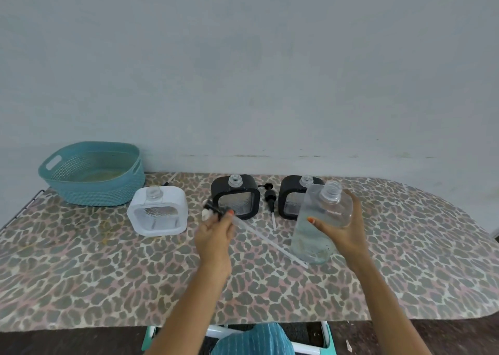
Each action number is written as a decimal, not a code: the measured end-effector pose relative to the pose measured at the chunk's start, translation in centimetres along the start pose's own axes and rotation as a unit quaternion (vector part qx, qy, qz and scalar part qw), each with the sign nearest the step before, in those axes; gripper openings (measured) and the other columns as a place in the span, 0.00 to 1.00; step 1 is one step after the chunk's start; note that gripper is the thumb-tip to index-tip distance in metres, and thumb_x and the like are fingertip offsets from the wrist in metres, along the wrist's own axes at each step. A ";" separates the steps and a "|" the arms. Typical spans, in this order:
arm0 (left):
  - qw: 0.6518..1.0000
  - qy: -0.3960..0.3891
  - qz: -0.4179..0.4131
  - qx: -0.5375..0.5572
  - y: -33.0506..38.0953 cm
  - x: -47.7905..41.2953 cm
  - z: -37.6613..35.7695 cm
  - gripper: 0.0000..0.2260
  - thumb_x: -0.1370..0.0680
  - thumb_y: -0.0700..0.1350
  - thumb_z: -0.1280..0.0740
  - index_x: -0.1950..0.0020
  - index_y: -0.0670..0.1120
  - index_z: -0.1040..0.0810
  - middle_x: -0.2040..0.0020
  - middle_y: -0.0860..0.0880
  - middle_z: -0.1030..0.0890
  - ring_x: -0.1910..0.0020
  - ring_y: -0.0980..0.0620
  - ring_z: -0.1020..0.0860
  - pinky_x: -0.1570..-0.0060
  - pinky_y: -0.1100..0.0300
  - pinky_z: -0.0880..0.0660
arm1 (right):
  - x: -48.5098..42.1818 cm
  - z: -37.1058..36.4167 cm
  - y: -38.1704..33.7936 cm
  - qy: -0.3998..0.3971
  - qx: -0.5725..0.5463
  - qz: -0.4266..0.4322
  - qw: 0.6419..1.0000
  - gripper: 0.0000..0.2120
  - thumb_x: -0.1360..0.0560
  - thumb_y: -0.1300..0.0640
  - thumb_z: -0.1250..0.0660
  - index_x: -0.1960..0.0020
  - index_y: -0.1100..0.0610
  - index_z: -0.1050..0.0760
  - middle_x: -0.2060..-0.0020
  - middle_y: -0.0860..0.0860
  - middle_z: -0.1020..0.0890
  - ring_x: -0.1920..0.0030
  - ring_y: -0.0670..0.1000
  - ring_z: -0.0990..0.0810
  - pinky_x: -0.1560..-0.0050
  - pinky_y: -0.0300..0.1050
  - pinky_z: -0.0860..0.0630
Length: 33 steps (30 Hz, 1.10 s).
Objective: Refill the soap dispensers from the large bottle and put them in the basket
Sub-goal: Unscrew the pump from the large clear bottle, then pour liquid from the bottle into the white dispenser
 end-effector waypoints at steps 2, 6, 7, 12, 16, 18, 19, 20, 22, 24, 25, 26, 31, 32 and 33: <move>0.998 0.031 0.050 0.010 -3.1 -0.3 1.0 0.07 0.28 0.34 0.33 0.51 0.38 0.25 0.58 0.45 0.22 0.61 0.52 0.23 0.64 0.68 0.22 | -0.2 0.6 -0.1 0.005 0.013 0.005 1.000 0.40 0.38 0.62 0.23 0.32 0.54 0.39 0.46 0.42 0.30 0.41 0.47 0.32 0.41 0.45 0.33; 0.993 0.063 0.101 -0.018 -6.7 -0.9 1.9 0.07 0.29 0.34 0.31 0.52 0.35 0.24 0.59 0.44 0.21 0.60 0.52 0.22 0.69 0.71 0.23 | -0.3 1.1 0.0 0.005 0.015 0.007 1.000 0.40 0.39 0.60 0.21 0.33 0.53 0.39 0.45 0.43 0.31 0.41 0.47 0.32 0.41 0.45 0.33; 0.992 0.067 0.093 -0.044 -6.9 -1.1 1.9 0.07 0.29 0.35 0.30 0.53 0.35 0.23 0.60 0.44 0.21 0.61 0.52 0.22 0.70 0.72 0.23 | -0.3 1.0 0.0 0.005 0.014 0.008 1.000 0.40 0.40 0.58 0.21 0.34 0.51 0.38 0.46 0.42 0.30 0.41 0.48 0.32 0.40 0.46 0.32; 0.968 0.045 0.022 -0.248 -5.8 -2.1 1.8 0.10 0.29 0.40 0.28 0.69 0.40 0.23 0.73 0.46 0.22 0.80 0.60 0.24 0.77 0.70 0.26 | 0.0 1.0 0.0 0.006 0.006 0.011 1.000 0.40 0.44 0.51 0.23 0.37 0.46 0.40 0.47 0.38 0.32 0.40 0.48 0.32 0.39 0.48 0.31; 0.948 0.012 0.026 -0.317 -4.9 -1.7 1.6 0.13 0.30 0.44 0.28 0.71 0.40 0.25 0.84 0.53 0.26 0.84 0.59 0.27 0.83 0.69 0.30 | 0.2 1.0 -0.1 0.022 0.015 0.005 1.000 0.50 0.50 0.40 0.27 0.32 0.52 0.40 0.42 0.45 0.34 0.40 0.47 0.34 0.40 0.46 0.34; 0.935 0.000 0.026 -0.353 -4.0 -1.2 1.9 0.15 0.29 0.47 0.28 0.71 0.40 0.25 0.82 0.51 0.25 0.85 0.59 0.28 0.83 0.69 0.31 | 0.2 1.0 -0.2 0.032 0.016 0.009 0.999 0.48 0.48 0.42 0.26 0.33 0.52 0.39 0.44 0.42 0.32 0.41 0.46 0.33 0.41 0.44 0.34; 0.922 -0.010 0.014 -0.387 -3.3 -0.9 2.2 0.16 0.29 0.49 0.28 0.72 0.40 0.25 0.80 0.49 0.25 0.85 0.59 0.28 0.82 0.69 0.31 | 0.2 1.0 -0.3 0.035 0.019 0.013 0.999 0.45 0.47 0.46 0.25 0.34 0.52 0.39 0.45 0.42 0.32 0.42 0.46 0.33 0.42 0.44 0.34; 0.905 -0.023 -0.006 -0.424 -2.4 -0.7 2.4 0.17 0.29 0.51 0.29 0.72 0.41 0.25 0.78 0.48 0.24 0.84 0.58 0.28 0.80 0.68 0.30 | 0.2 1.0 -0.4 0.038 0.024 0.018 0.999 0.43 0.45 0.49 0.26 0.33 0.53 0.39 0.45 0.43 0.32 0.42 0.46 0.33 0.42 0.44 0.34; 0.881 -0.041 -0.064 -0.467 0.3 -0.2 2.9 0.17 0.29 0.52 0.30 0.71 0.42 0.26 0.76 0.46 0.23 0.80 0.55 0.28 0.75 0.65 0.29 | 0.1 0.9 -0.5 0.045 0.038 0.022 0.998 0.44 0.44 0.50 0.26 0.32 0.56 0.39 0.43 0.45 0.33 0.41 0.46 0.34 0.41 0.45 0.34; 0.869 -0.024 -0.146 -0.472 4.0 -0.1 3.4 0.15 0.29 0.50 0.30 0.69 0.41 0.27 0.74 0.44 0.24 0.77 0.52 0.29 0.72 0.61 0.30 | 0.0 0.6 -0.8 0.046 0.045 0.028 0.998 0.45 0.45 0.49 0.26 0.31 0.57 0.39 0.42 0.46 0.34 0.41 0.45 0.35 0.42 0.44 0.36; 0.860 -0.004 -0.193 -0.473 6.0 -0.1 3.7 0.14 0.29 0.48 0.30 0.67 0.41 0.27 0.72 0.44 0.24 0.75 0.52 0.29 0.71 0.62 0.31 | 0.0 0.4 -1.2 0.047 0.043 0.032 0.997 0.46 0.46 0.48 0.26 0.31 0.56 0.39 0.42 0.46 0.34 0.41 0.45 0.35 0.42 0.43 0.36; 0.852 0.017 -0.237 -0.466 8.0 -0.2 4.1 0.13 0.29 0.47 0.30 0.66 0.40 0.26 0.71 0.45 0.24 0.73 0.52 0.28 0.70 0.63 0.31 | -0.1 0.2 -1.6 0.048 0.041 0.036 0.997 0.48 0.47 0.45 0.26 0.31 0.56 0.39 0.42 0.46 0.33 0.41 0.45 0.35 0.41 0.44 0.36; 0.822 0.078 -0.390 -0.407 14.6 -2.6 7.6 0.11 0.31 0.41 0.27 0.56 0.41 0.27 0.62 0.49 0.28 0.64 0.51 0.30 0.63 0.68 0.31 | -0.7 -1.8 -4.1 0.030 0.039 0.066 0.997 0.48 0.48 0.44 0.25 0.32 0.55 0.38 0.39 0.48 0.32 0.40 0.46 0.34 0.39 0.46 0.35; 0.817 0.082 -0.391 -0.417 15.0 -3.7 8.4 0.14 0.32 0.41 0.26 0.52 0.41 0.28 0.57 0.48 0.28 0.60 0.50 0.30 0.58 0.64 0.31 | -0.8 -2.4 -4.7 0.024 0.034 0.072 0.997 0.50 0.49 0.41 0.25 0.32 0.54 0.38 0.39 0.48 0.31 0.40 0.46 0.33 0.40 0.46 0.34; 0.812 0.078 -0.384 -0.433 15.0 -4.8 8.8 0.18 0.33 0.42 0.25 0.48 0.40 0.28 0.52 0.46 0.29 0.54 0.49 0.30 0.53 0.59 0.31 | -0.8 -2.6 -5.0 0.020 0.027 0.074 0.997 0.51 0.51 0.38 0.26 0.33 0.53 0.38 0.39 0.49 0.31 0.40 0.47 0.32 0.41 0.45 0.34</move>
Point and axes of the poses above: each hand's wrist, its own x-axis away from the middle knuckle, its own z-axis out of the back of the hand, y = z × x, the point moved 6 cm from there along -x, towards the middle knuckle
